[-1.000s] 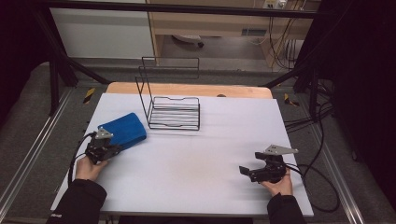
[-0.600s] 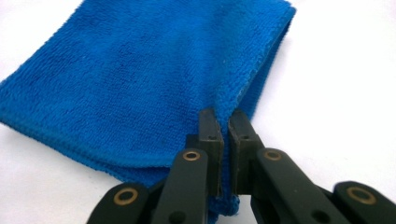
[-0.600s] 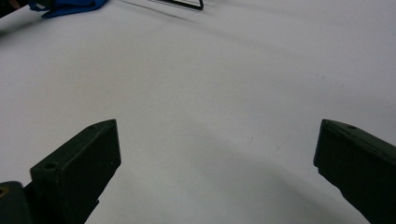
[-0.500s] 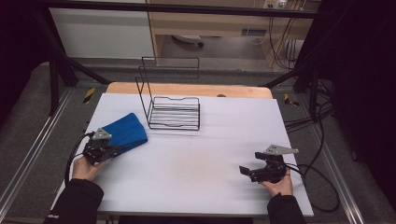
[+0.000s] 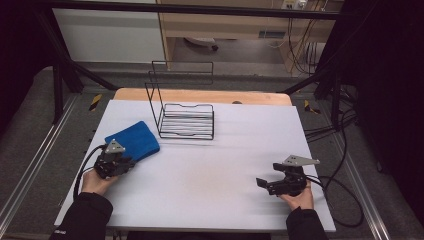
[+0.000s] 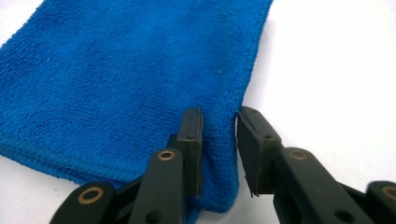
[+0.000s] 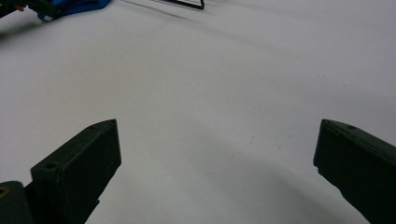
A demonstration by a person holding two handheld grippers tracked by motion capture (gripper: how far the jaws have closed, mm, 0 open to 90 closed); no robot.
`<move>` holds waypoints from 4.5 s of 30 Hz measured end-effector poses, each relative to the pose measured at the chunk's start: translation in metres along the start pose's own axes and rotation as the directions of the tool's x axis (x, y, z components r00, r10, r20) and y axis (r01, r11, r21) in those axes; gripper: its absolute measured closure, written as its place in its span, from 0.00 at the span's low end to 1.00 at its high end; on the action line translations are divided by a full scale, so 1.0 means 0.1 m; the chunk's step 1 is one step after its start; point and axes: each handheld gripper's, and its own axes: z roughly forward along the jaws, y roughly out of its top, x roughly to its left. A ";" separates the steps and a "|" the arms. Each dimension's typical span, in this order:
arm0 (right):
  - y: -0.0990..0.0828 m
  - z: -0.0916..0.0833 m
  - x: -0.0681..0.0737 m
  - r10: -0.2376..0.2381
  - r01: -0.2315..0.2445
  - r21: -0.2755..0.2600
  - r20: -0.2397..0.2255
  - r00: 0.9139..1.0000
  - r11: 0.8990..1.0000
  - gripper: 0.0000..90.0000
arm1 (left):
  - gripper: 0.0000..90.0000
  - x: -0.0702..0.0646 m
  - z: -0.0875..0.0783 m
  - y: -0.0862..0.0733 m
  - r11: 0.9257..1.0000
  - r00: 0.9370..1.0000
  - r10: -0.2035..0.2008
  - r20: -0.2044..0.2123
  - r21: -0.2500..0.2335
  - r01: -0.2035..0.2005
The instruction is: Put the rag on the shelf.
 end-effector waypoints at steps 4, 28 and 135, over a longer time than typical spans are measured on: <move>0.00 0.00 0.00 0.002 -0.002 0.001 0.000 1.000 1.000 0.01 | 0.82 0.02 0.03 0.00 1.000 1.000 0.008 -0.014 -0.010 -0.009; 0.00 0.00 0.00 0.001 -0.001 0.000 -0.002 1.000 1.000 0.01 | 0.96 0.05 0.07 0.02 1.000 0.999 -0.002 -0.048 -0.018 0.001; 0.48 0.54 0.57 -0.061 0.066 0.052 -0.090 0.994 0.996 0.12 | 0.36 -0.97 -0.26 0.17 0.992 0.978 -0.009 0.207 -0.120 0.035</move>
